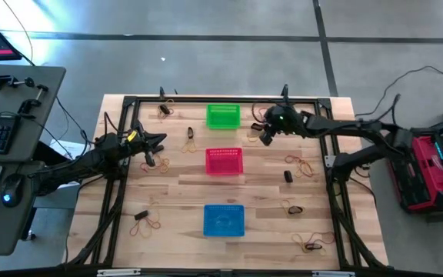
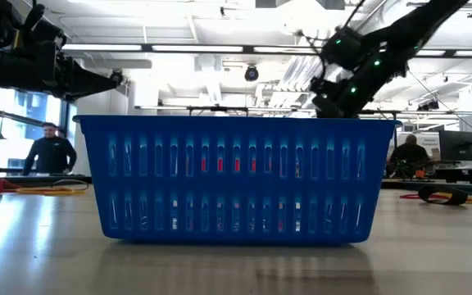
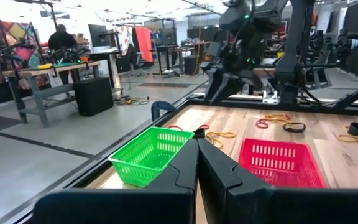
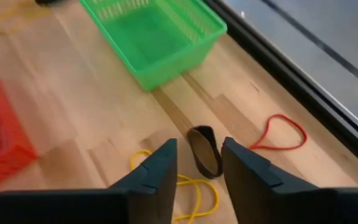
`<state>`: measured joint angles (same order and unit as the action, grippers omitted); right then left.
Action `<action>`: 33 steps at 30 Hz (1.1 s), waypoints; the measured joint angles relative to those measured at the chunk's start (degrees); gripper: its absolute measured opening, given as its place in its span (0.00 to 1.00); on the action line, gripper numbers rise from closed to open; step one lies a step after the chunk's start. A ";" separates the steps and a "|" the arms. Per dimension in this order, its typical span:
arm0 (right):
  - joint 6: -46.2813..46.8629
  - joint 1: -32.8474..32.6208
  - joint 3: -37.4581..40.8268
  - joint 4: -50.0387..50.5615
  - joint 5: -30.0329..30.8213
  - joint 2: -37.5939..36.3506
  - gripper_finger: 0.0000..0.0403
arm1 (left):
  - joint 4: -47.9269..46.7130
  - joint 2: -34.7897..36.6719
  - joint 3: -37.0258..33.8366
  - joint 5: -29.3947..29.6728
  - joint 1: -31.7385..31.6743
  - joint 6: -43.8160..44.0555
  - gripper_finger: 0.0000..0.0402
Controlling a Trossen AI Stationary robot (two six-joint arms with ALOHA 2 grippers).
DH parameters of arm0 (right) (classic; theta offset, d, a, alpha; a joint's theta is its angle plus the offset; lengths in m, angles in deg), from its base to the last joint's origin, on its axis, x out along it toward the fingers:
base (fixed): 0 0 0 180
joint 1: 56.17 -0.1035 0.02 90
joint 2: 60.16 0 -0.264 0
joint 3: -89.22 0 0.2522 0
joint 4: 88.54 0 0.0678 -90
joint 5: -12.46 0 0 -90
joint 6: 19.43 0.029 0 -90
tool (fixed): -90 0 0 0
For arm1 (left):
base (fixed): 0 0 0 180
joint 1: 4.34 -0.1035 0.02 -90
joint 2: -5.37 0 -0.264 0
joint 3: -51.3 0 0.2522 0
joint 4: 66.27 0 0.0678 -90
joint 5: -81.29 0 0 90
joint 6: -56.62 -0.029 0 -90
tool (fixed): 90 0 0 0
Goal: Sort rubber bands into baskets
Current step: Put the black rubber band into the red bin
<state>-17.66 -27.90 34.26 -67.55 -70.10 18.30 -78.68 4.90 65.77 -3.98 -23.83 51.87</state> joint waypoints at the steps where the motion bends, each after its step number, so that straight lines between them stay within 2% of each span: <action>1: -0.57 0.35 -0.89 0.90 -0.02 1.22 0.31 | 0.00 0.00 0.00 0.00 0.00 0.00 0.00; 12: -8.70 1.74 -9.59 9.56 -2.09 11.67 0.33 | -0.15 0.00 0.00 -0.04 0.00 -0.39 0.00; 16: -9.88 1.60 -14.05 15.89 -1.71 15.13 0.33 | -0.15 0.00 0.00 0.26 0.00 1.51 0.00; 22: -14.29 1.15 -20.12 19.98 -0.42 19.85 0.34 | -0.15 0.00 0.00 0.33 0.00 0.10 0.00; 25: -14.06 1.02 -23.24 24.32 1.55 21.91 0.38 | -0.15 0.00 0.00 0.33 0.00 -0.35 0.00; 29: -12.06 0.27 -27.02 30.20 6.92 23.87 0.49 | -0.15 0.00 0.00 -0.05 0.02 -0.68 0.00; 33: -10.87 0.06 -28.56 31.62 5.48 24.01 0.60 | -0.17 0.00 0.00 -1.14 0.00 -0.59 0.00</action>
<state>-28.54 -27.83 5.70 -35.93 -64.61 42.31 -78.86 4.90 65.77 -5.12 -23.83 51.28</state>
